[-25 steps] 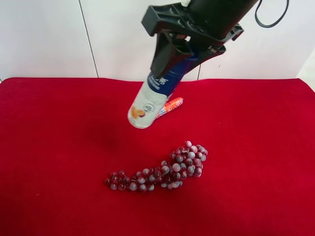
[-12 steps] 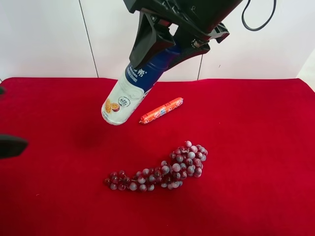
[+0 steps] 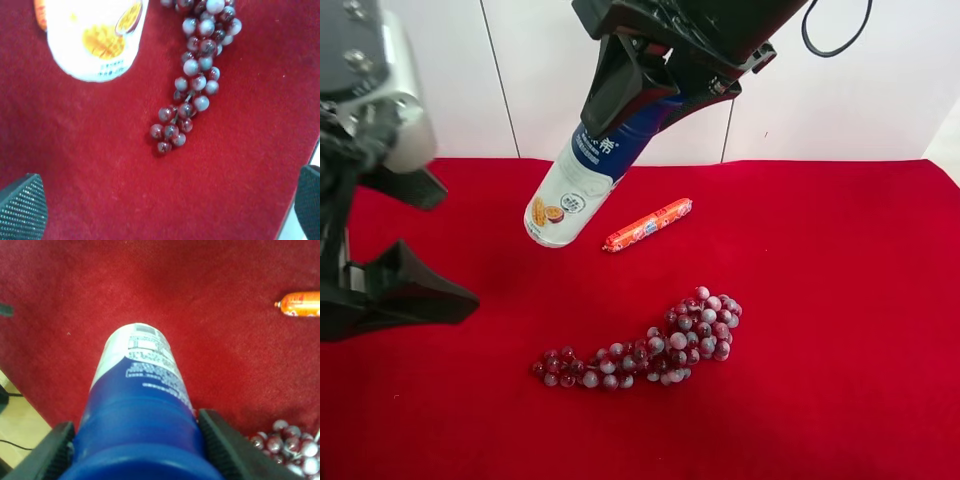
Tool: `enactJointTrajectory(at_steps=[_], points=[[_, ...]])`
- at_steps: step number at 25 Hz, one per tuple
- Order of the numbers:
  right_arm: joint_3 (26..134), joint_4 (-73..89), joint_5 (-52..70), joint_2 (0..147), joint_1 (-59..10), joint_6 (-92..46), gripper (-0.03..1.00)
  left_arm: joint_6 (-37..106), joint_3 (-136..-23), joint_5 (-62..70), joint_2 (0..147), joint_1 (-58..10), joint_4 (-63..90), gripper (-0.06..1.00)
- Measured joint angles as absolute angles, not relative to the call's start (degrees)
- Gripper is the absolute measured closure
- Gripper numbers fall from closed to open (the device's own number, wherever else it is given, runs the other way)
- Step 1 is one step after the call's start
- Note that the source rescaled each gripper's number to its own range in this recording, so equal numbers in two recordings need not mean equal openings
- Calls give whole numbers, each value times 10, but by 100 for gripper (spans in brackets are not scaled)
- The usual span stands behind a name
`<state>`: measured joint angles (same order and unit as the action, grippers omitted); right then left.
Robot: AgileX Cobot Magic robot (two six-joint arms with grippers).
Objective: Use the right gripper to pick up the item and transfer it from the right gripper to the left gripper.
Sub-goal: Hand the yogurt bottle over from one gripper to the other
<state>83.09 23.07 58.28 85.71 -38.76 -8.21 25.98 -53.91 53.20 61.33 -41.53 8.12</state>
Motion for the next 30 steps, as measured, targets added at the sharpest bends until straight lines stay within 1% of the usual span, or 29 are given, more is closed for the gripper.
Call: enactJointTrajectory(at_steps=[6, 16, 21, 30], points=[[831, 232, 589, 857, -388, -160, 96, 280, -539, 519, 617, -416, 84, -6], [831, 323, 616, 857, -388, -311, 96, 294, -539, 500, 638, -416, 95, -6], [831, 354, 640, 857, -388, -354, 96, 298, -539, 493, 642, -416, 111, -6], [831, 405, 641, 857, -388, -407, 96, 352, -539, 492, 643, -416, 187, -6]])
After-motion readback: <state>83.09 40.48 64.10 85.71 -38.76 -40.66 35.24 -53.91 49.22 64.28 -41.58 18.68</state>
